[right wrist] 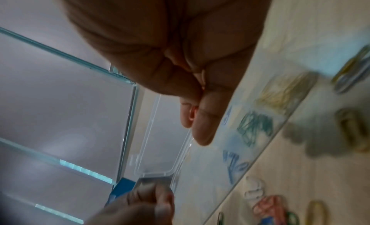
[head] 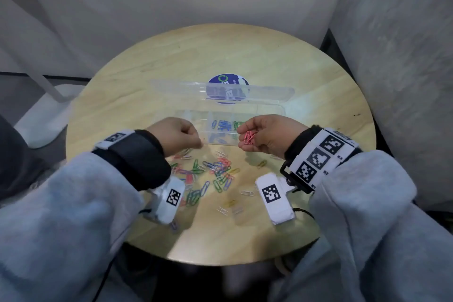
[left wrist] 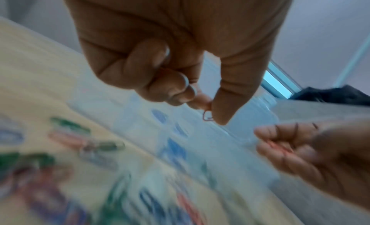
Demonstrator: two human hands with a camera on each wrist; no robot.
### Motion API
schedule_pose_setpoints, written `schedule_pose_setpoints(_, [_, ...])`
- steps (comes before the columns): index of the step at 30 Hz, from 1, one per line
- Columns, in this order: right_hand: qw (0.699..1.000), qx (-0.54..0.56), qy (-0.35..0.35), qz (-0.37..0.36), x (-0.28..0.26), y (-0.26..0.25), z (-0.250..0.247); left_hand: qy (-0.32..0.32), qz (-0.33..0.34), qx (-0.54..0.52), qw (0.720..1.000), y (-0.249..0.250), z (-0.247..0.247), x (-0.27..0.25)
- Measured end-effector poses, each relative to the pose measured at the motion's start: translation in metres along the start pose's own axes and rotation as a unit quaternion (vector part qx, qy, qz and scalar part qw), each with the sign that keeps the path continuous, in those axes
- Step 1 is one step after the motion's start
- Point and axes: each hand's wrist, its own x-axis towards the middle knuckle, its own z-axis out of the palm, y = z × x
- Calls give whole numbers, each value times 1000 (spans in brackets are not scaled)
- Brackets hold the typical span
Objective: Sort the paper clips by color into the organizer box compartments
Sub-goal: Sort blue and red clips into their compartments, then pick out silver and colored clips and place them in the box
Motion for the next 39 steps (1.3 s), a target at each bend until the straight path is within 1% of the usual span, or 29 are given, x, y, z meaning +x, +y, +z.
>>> schedule_pose_setpoints(2, [1000,6,-4,-3,9,-13,14,30,-15,-45,998,-8,-19,6])
schedule_pose_setpoints(4, [1000,13,7,-12,20,-26,28,49,-25,-80,995,-14,-31,13])
schedule_pose_setpoints(7, [999,20,8,-35,35,-41,48,51,-36,-106,992,-16,-37,20])
schedule_pose_setpoints(9, [999,-17,3,-48,42,-45,57,56,-34,-106,992,-13,-37,23])
schedule_pose_setpoints(12, [990,-125,20,-64,48,-43,63,61,-26,-102,993,-6,-34,27])
schedule_pose_setpoints(14, [988,-133,30,-72,44,-38,59,64,-19,-118,991,-2,-32,30])
schedule_pose_setpoints(17, [988,-102,52,-99,27,-29,43,72,-15,-180,981,3,-30,35])
schedule_pose_setpoints(19, [988,-70,75,-112,12,-19,30,69,-11,-196,978,7,-27,37])
schedule_pose_setpoints(22, [992,-29,77,-95,-10,0,12,50,1,-207,977,10,-22,36])
schedule_pose_setpoints(25, [991,-83,80,-67,-24,19,-5,56,10,-229,972,9,-18,35])
schedule_pose_setpoints(28, [979,-172,106,-41,-30,30,-19,82,25,-232,969,6,-15,28])
schedule_pose_setpoints(31, [960,-250,123,-14,-31,36,-28,72,54,-180,980,8,-10,11])
schedule_pose_setpoints(32, [951,-282,128,-6,-31,38,-29,57,64,-137,987,11,-6,3])
schedule_pose_setpoints(34, [925,-353,138,7,-28,41,-31,5,81,-13,997,18,4,-11])
schedule_pose_setpoints(35, [914,-379,144,12,-28,41,-31,-28,91,57,994,21,11,-17])
schedule_pose_setpoints(37, [900,-408,151,26,-29,41,-32,-86,101,179,975,26,27,-25])
schedule_pose_setpoints(39, [888,-430,156,46,-30,42,-35,-117,103,262,952,29,43,-30])
